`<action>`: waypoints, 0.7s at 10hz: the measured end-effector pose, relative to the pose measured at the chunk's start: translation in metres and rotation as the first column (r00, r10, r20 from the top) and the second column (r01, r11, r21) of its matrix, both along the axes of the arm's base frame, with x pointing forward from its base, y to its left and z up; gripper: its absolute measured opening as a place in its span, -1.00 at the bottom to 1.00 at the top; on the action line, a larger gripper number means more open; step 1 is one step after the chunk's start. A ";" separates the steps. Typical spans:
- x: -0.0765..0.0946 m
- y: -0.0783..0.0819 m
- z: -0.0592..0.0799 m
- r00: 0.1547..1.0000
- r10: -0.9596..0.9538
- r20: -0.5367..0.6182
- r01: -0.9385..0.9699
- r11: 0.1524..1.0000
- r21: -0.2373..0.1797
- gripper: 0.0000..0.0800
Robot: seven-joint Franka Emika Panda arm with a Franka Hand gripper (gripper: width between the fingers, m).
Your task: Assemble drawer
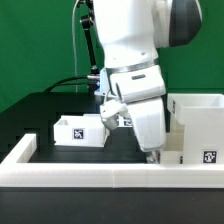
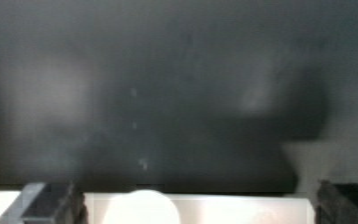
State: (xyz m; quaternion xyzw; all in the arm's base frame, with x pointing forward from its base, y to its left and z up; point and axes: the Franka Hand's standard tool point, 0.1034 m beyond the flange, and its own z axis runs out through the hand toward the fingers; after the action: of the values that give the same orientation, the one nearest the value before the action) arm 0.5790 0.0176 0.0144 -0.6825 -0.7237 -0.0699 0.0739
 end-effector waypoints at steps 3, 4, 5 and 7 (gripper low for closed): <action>0.004 0.019 0.002 0.999 -0.042 -0.010 0.042 0.999 -0.023 0.62; 0.004 0.017 0.002 0.999 -0.044 -0.010 0.043 0.999 -0.029 0.62; 0.004 0.009 0.002 0.999 -0.042 -0.013 0.042 0.999 -0.030 0.62; 0.004 -0.025 0.002 0.999 -0.052 -0.016 0.051 0.998 -0.039 0.62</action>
Offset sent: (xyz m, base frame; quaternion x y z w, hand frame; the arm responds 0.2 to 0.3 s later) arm 0.0036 0.0264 0.0048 -0.0050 0.0004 0.0149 0.9999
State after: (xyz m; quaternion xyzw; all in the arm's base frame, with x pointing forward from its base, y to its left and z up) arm 0.5831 -0.0078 0.0165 -0.7030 -0.7064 -0.0519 0.0650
